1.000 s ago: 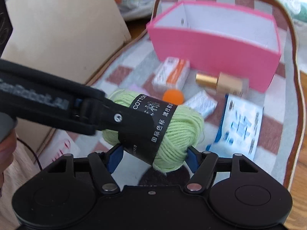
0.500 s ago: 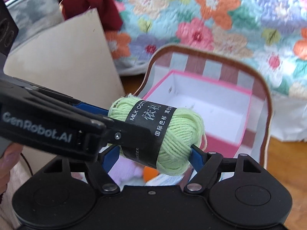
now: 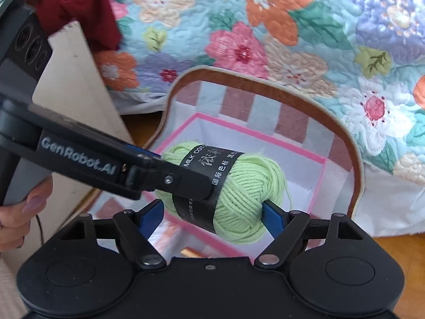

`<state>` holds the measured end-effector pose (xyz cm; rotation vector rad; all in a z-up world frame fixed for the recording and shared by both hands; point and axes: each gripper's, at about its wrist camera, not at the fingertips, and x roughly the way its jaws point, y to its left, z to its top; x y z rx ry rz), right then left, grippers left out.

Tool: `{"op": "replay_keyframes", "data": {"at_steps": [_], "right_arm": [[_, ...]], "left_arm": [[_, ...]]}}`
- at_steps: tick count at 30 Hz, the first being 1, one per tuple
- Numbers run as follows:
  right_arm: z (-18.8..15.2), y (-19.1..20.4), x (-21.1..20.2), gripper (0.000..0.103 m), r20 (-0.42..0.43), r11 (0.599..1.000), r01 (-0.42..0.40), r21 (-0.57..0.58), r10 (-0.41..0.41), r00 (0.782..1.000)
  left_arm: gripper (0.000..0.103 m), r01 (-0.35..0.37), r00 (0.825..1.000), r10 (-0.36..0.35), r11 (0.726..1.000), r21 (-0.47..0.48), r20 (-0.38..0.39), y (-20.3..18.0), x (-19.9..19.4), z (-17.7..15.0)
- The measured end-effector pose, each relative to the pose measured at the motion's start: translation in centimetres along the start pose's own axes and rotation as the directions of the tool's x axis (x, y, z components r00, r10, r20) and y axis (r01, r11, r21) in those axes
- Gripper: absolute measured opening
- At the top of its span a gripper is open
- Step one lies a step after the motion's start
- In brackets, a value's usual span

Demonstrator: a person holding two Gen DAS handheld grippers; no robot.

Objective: Organize objects
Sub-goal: 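Lift the green yarn and carry it over the pink box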

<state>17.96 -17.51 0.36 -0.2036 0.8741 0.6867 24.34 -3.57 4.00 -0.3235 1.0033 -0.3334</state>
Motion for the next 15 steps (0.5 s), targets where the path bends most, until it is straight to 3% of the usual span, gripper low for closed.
{"op": "replay_keyframes", "data": {"at_steps": [5, 11, 15], "right_arm": [[0.2, -2.5, 5.1, 0.065, -0.062, 0.998, 0.068, 0.001, -0.067, 0.996], [-0.8, -3.9, 9.4, 0.06, -0.075, 0.991, 0.134, 0.014, -0.132, 0.988], [-1.4, -3.9, 11.4, 0.059, -0.068, 0.985, 0.171, 0.021, -0.169, 0.983]], "left_arm": [[0.057, -0.037, 0.999, 0.038, 0.999, 0.02, -0.013, 0.5, 5.1, 1.2], [0.059, -0.047, 0.998, 0.045, 0.997, -0.069, -0.032, 2.4, 9.6, 1.1], [0.058, -0.082, 0.995, 0.08, 0.996, -0.037, -0.057, 2.6, 10.8, 1.2]]}}
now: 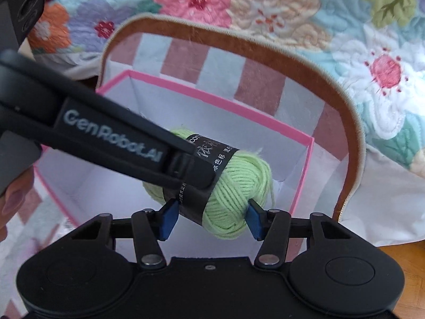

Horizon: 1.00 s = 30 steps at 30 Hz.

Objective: Organize objects
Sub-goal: 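Lift the green yarn and carry it over the pink box, then open the left tool to drop the yarn into the box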

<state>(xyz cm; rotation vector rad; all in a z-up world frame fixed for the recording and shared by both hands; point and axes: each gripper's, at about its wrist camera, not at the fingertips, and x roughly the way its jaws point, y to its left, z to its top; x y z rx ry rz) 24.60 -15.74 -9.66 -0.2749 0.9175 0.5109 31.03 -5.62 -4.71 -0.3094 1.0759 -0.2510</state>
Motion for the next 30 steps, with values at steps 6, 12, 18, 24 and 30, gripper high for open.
{"op": "replay_keyframes", "data": {"at_steps": [6, 12, 18, 24, 30], "right_arm": [[-0.6, 0.4, 1.5, 0.053, 0.041, 0.998, 0.02, 0.066, -0.023, 0.999], [-0.1, 0.5, 2.6, 0.035, 0.022, 0.991, 0.129, 0.03, -0.13, 0.991], [-0.3, -0.3, 1.9, 0.027, -0.009, 0.989, 0.118, 0.088, -0.118, 0.993], [-1.0, -1.9, 0.0, 0.029, -0.007, 0.98, 0.073, 0.186, -0.073, 0.997], [-2.1, -2.3, -1.4, 0.031, -0.008, 0.974, 0.022, 0.225, -0.021, 1.0]], "left_arm": [[0.059, -0.006, 1.0, 0.005, 0.999, -0.031, -0.026, 2.0, 2.3, -0.2], [0.056, -0.11, 0.993, 0.106, 0.991, -0.073, -0.061, 3.3, 4.3, -0.3], [0.03, -0.142, 0.988, 0.134, 0.985, -0.099, -0.082, 3.4, 6.1, -0.6], [0.021, -0.091, 0.989, 0.071, 0.984, -0.153, -0.131, 1.7, 8.4, -0.4], [0.021, -0.127, 0.987, 0.118, 0.99, -0.069, -0.111, -0.3, 8.6, 0.2]]}}
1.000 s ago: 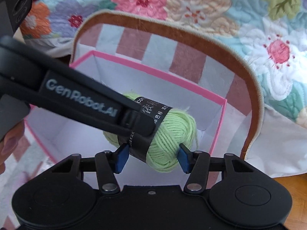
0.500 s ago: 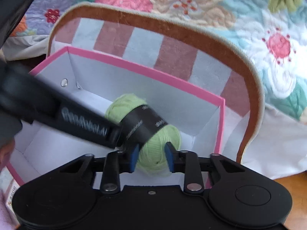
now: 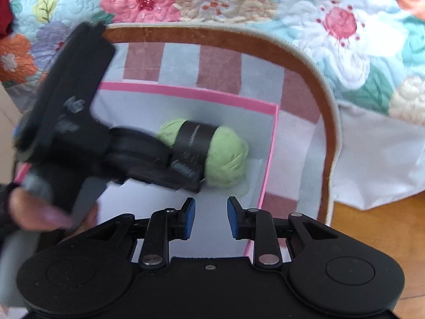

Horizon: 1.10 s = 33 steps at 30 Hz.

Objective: Organize objects
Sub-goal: 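Open the left tool to drop the yarn into the box, then move the left tool to the blue-white wet-wipe pack and grasp it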

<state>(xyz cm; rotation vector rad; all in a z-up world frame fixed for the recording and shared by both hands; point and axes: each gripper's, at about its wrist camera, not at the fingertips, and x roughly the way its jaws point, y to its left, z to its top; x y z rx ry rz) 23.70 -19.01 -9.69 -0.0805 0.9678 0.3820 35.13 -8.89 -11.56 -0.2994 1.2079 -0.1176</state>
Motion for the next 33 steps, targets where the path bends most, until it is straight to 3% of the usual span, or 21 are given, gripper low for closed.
{"op": "replay_keyframes", "data": {"at_steps": [5, 8, 10, 13, 16, 20, 23, 25, 28, 30, 33], "right_arm": [[-0.7, 0.6, -0.4, 0.031, -0.038, 0.999, -0.05, 0.021, 0.051, 0.998], [-1.7, 1.0, -1.0, 0.038, -0.093, 0.996, -0.061, 0.071, 0.067, 0.993], [-2.3, 1.6, -2.0, 0.039, -0.087, 0.995, -0.071, 0.069, 0.077, 0.993], [-2.7, 2.0, -4.5, 0.043, -0.072, 0.994, -0.078, 0.072, 0.083, 0.994], [-2.5, 2.1, -6.9, 0.049, -0.097, 0.984, -0.143, 0.104, 0.153, 0.983], [-3.2, 4.0, -11.2, 0.055, -0.123, 0.987, -0.159, 0.027, 0.161, 0.979], [-4.0, 5.1, -14.2, 0.069, -0.132, 0.984, -0.176, -0.018, 0.172, 0.976], [-4.5, 5.5, -16.0, 0.072, -0.133, 0.982, -0.185, -0.042, 0.178, 0.975], [-5.8, 6.0, -18.4, 0.075, -0.133, 0.979, -0.194, -0.068, 0.184, 0.974], [-6.8, 6.2, -19.5, 0.083, -0.13, 0.976, -0.205, -0.075, 0.195, 0.972], [-8.5, 6.0, -20.7, 0.084, -0.116, 0.972, -0.217, -0.087, 0.207, 0.972]], "left_arm": [[0.022, -0.022, 0.998, 0.017, 0.995, 0.099, 0.055, -0.2, -3.0, -0.8], [0.035, -0.049, 0.993, 0.029, 0.985, 0.165, 0.119, 0.2, -6.5, -1.7], [0.045, -0.045, 0.993, 0.025, 0.984, 0.173, 0.115, 0.9, -9.0, -2.8], [0.047, -0.023, 0.997, 0.01, 0.987, 0.162, 0.079, 1.4, -12.7, -4.3], [0.054, -0.062, 0.997, 0.05, 0.978, 0.197, 0.065, 1.0, -16.2, -5.3], [0.061, -0.083, 0.996, 0.074, 0.967, 0.241, 0.046, 0.2, -21.4, -7.7], [0.067, -0.097, 0.995, 0.083, 0.952, 0.292, 0.059, -1.1, -25.1, -9.8], [0.076, -0.122, 0.992, 0.103, 0.936, 0.33, 0.077, -1.7, -27.0, -11.5], [0.084, -0.122, 0.992, 0.102, 0.929, 0.349, 0.075, -2.0, -28.9, -14.0], [0.084, -0.121, 0.992, 0.104, 0.924, 0.363, 0.066, -2.1, -29.3, -15.8], [0.092, -0.108, 0.994, 0.091, 0.926, 0.362, 0.064, -1.9, -29.2, -18.3]]}}
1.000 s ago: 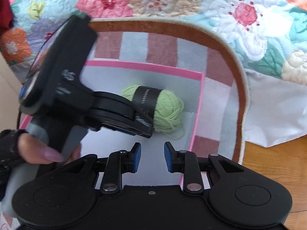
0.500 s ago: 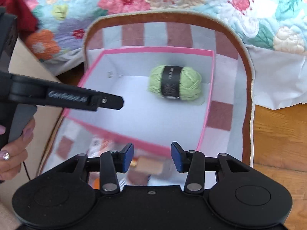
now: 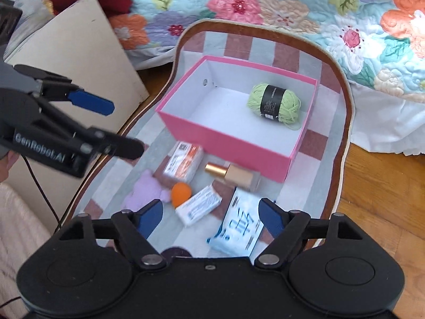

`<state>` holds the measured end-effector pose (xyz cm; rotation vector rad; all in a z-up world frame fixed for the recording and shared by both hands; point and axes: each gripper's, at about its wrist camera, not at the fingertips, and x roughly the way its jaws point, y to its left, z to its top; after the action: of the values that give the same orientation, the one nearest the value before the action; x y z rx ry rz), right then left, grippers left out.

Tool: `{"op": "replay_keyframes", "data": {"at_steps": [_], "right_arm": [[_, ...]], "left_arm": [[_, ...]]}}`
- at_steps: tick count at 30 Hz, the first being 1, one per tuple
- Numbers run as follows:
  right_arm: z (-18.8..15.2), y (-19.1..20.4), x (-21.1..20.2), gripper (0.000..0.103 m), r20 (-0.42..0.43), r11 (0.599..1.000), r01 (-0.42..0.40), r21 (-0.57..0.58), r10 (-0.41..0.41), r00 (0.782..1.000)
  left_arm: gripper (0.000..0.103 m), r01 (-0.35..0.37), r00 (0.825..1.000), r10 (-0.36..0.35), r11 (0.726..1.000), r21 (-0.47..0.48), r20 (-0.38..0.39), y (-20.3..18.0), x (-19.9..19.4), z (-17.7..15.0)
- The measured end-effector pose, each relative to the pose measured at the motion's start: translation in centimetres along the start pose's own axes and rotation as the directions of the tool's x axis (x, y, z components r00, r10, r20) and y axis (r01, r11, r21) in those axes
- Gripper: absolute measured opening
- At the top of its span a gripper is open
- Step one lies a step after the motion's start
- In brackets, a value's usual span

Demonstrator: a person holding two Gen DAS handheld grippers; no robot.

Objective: Organize objects
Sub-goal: 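Move the left tool to the blue-white wet-wipe pack and grasp it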

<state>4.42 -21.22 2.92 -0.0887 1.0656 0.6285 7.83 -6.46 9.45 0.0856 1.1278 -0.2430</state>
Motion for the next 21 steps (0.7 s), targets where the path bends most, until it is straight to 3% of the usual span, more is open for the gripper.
{"op": "replay_keyframes", "data": {"at_steps": [1, 6, 12, 17, 21], "right_arm": [[-0.7, 0.0, -0.1, 0.084, 0.007, 1.0, -0.007, 0.002, 0.007, 1.0], [-3.9, -0.2, 0.7, 0.084, 0.039, 0.999, -0.053, 0.002, 0.052, 0.998], [-7.0, -1.7, 4.2, 0.084, 0.053, 0.995, -0.081, 0.063, 0.077, 0.996], [-8.7, -3.0, 8.0, 0.084, 0.059, 0.995, -0.037, 0.093, 0.032, 0.998], [-9.6, -3.7, 10.6, 0.084, 0.064, 0.996, -0.008, 0.088, 0.003, 0.998]], "left_arm": [[0.096, 0.008, 1.0, -0.008, 1.0, -0.01, -0.005, -0.1, 0.3, -0.7], [0.096, 0.064, 0.998, -0.064, 0.997, -0.048, -0.013, -1.0, 3.1, -3.5], [0.096, 0.068, 0.997, -0.07, 0.995, -0.079, -0.027, -2.3, 7.8, -4.8], [0.091, 0.099, 0.994, -0.104, 0.98, -0.17, -0.018, -2.2, 11.2, -4.5], [0.083, 0.161, 0.985, -0.172, 0.958, -0.239, -0.023, -2.1, 14.1, -4.6]]}}
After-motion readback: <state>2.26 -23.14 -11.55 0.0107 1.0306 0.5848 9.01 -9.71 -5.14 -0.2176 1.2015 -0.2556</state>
